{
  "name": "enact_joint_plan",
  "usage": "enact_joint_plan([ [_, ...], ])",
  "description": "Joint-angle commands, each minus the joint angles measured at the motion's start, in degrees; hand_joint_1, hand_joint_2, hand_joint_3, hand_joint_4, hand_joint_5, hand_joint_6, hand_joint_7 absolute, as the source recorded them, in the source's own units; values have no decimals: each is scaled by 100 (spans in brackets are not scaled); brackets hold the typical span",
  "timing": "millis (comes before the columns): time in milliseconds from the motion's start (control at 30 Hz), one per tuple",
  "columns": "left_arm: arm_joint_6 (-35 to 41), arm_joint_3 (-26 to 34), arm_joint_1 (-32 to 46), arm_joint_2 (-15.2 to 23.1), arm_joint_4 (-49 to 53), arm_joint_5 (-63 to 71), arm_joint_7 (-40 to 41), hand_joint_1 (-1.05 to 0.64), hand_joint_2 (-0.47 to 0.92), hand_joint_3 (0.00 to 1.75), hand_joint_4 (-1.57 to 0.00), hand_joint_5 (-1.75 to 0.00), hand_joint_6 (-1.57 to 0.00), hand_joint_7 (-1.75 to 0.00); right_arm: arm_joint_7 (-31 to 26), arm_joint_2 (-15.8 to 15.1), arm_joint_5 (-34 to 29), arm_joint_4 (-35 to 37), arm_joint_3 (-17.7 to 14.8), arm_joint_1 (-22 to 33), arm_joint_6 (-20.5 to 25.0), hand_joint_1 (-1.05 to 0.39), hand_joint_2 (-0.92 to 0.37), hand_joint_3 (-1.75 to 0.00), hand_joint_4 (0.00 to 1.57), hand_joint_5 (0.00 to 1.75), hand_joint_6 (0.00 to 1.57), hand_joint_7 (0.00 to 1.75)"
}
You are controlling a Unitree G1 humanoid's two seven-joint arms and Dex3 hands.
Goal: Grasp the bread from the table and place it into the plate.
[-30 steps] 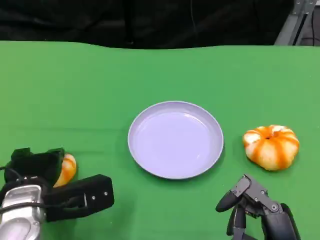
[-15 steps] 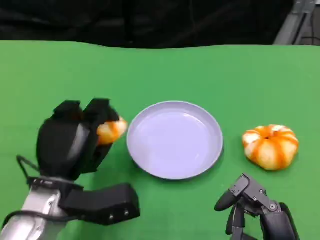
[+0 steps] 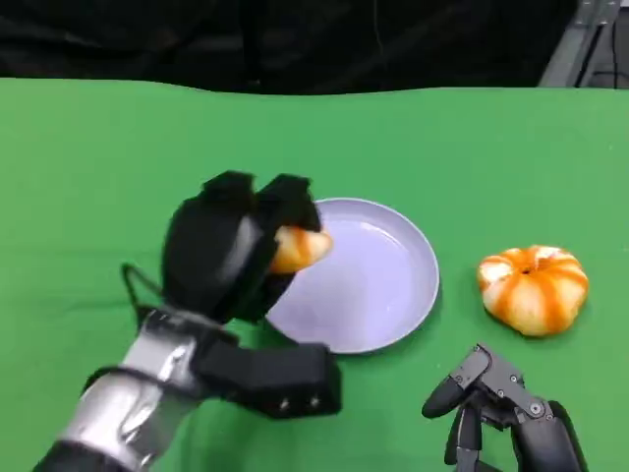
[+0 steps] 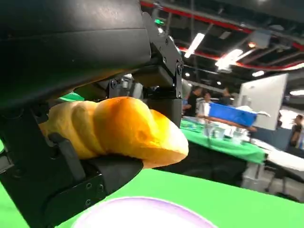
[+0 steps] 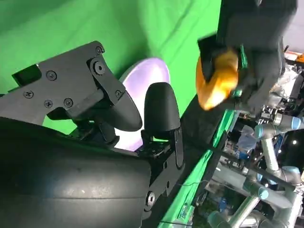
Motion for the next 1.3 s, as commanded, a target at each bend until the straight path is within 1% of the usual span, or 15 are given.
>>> enact_joint_plan([
  [33,-4,-160,-570,-224,826,5,148,-10,11,141,-107,-175,-86,-173,-5,-34,74,-26,14,10,-41,-13,-68,-147,82,175,43,175],
  [133,77,-239,-902,-425,1364,-77,40,-11,18,130,-104,-175,-84,-172,28,-22,147,-9,38,15,-69,-14,-68,-147,82,175,43,175],
  [467,33,-292,-1074,-483,1682,-133,116,-11,21,127,-104,-175,-82,-175,20,-34,160,-8,52,14,-71,-14,-69,-146,81,175,43,175],
  [500,104,-273,-1256,-556,1776,-418,-862,-11,21,127,-104,-175,-82,-175,3,-25,123,-37,62,39,-45,-14,-69,-146,81,175,43,175],
  [533,163,-263,-1392,-607,1838,-643,-1610,-15,40,101,-67,-141,-53,-138,-9,-18,94,-60,69,58,-26,-14,-68,-146,83,175,43,175],
  [567,208,-254,-1482,-638,1868,-804,-2138,-17,65,62,-52,-103,-49,-87,-18,-13,75,-75,74,70,-13,-14,-68,-145,84,175,43,175],
  [600,241,-249,-1526,-649,1866,-900,-2440,-17,76,43,-49,-88,-53,-61,-24,-12,65,-82,77,77,-5,-15,-68,-145,85,175,43,175],
  [633,442,-375,-1568,-656,1805,-850,-2923,-18,83,31,-47,-80,-56,-46,-28,-12,64,-73,82,69,-13,-15,-68,-145,85,175,43,175],
  [667,603,-469,-1597,-659,1744,-815,-3306,-55,89,33,-19,-45,-26,-20,-31,-13,63,-67,87,64,-18,-14,-69,-145,85,175,43,175],
  [733,894,-585,-1638,-671,1634,-749,-3842,-76,91,37,-5,-21,-9,-7,-17,-17,98,-67,95,61,-22,-14,-69,-146,85,175,43,175],
  [767,982,-600,-1636,-668,1577,-737,-3947,-82,92,39,-2,-12,-5,-4,-20,-22,102,-58,94,57,-36,-14,-69,-146,85,175,43,175],
  [900,1239,-649,-1620,-625,1360,-737,-4289,-90,92,44,0,-1,-2,-2,-28,-24,84,-78,90,63,4,-15,-69,-145,84,175,43,175],
  [1000,1332,-677,-1614,-593,1265,-728,-4432,-95,92,49,0,0,-1,-1,-21,-24,92,-88,95,68,12,-15,-69,-145,84,175,43,175],
  [1100,1371,-690,-1600,-582,1215,-736,-4462,-96,92,50,0,0,0,-1,-21,-24,92,-89,96,68,13,-15,-69,-145,84,175,43,175],
  [1300,1528,-661,-1519,-451,915,-890,-4932,-101,92,52,0,0,-1,-2,-9,-28,107,-106,96,66,19,-15,-69,-144,84,175,44,175],
])
